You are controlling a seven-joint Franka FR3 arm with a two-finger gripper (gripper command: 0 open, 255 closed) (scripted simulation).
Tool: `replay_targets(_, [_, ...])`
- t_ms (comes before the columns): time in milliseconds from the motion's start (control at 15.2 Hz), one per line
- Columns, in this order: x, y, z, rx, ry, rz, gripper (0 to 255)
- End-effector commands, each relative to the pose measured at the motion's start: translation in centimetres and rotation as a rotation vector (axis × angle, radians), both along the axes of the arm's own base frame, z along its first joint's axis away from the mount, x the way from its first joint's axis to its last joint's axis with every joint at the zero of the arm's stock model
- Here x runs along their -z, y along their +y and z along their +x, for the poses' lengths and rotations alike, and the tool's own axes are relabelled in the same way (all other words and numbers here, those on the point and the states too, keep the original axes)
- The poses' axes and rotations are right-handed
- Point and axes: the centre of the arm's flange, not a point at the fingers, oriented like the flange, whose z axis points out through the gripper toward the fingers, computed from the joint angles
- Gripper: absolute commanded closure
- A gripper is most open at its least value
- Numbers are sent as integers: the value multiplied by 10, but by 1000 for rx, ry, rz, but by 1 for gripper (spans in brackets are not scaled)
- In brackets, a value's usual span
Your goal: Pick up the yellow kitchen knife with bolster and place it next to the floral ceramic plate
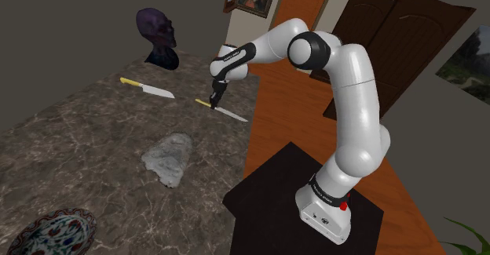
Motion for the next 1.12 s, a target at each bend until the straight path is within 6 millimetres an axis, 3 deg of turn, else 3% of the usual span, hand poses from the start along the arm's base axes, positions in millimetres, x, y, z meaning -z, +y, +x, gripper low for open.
replay_targets(0, [-11,1,0,0,0,0,255])
replay_targets(528, [-49,1,0,0,0,0,255])
replay_targets(1056, [-49,91,-54,0,0,0,255])
